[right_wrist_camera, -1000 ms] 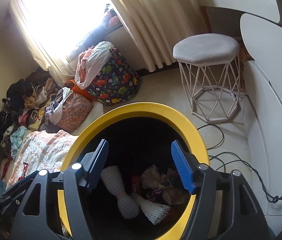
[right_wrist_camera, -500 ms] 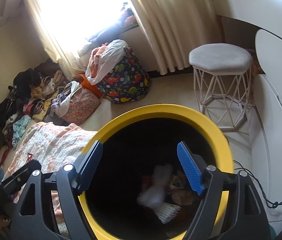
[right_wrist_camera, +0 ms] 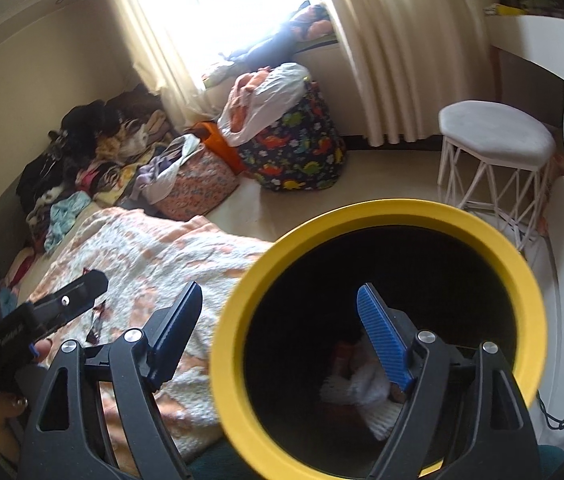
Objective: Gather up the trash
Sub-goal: 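Move both tools back over the bed toward the red and brown wrappers, then grasp the red wrapper with the left tool while the right tool grasps the brown candy wrapper, then carry the red and brown wrappers over the bin with both tools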
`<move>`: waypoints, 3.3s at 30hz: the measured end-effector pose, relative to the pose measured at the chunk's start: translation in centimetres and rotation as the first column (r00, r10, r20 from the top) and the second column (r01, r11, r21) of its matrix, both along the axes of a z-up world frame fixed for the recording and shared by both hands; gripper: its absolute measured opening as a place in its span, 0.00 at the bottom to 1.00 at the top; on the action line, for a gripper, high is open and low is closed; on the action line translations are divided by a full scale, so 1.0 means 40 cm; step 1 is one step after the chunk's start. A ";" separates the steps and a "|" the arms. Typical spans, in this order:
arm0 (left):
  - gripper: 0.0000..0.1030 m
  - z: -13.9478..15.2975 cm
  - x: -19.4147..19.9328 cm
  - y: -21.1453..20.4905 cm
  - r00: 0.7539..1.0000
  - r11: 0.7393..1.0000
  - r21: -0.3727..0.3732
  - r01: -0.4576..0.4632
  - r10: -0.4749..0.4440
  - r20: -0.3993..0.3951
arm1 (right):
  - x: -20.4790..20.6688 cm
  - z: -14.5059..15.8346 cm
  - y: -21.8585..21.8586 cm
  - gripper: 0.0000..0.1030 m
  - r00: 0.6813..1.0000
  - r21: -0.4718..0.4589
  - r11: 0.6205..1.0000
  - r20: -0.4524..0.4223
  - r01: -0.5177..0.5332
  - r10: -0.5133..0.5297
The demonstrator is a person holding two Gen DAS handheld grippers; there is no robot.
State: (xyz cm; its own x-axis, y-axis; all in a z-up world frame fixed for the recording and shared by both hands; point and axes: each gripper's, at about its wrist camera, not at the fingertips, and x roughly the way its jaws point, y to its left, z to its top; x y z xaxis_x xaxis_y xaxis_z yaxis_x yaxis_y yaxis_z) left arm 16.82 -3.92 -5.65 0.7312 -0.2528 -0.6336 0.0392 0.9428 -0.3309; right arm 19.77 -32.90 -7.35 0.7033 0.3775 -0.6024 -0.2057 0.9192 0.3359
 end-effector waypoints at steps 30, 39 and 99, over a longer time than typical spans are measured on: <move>0.89 -0.029 -0.050 0.413 0.940 0.940 -0.024 -0.341 0.341 -0.001 | -0.008 -0.020 0.423 0.76 0.929 -0.069 0.927 -0.040 -0.370 0.368; 0.89 -0.065 -0.048 0.544 0.908 0.908 -0.003 -0.419 0.419 -0.010 | 0.006 -0.052 0.581 0.76 0.878 -0.078 0.875 -0.066 -0.478 0.474; 0.03 -0.016 0.039 0.047 0.996 0.990 0.111 0.083 -0.086 0.028 | 0.014 -0.034 0.109 0.19 0.985 0.046 0.985 -0.036 -0.166 0.168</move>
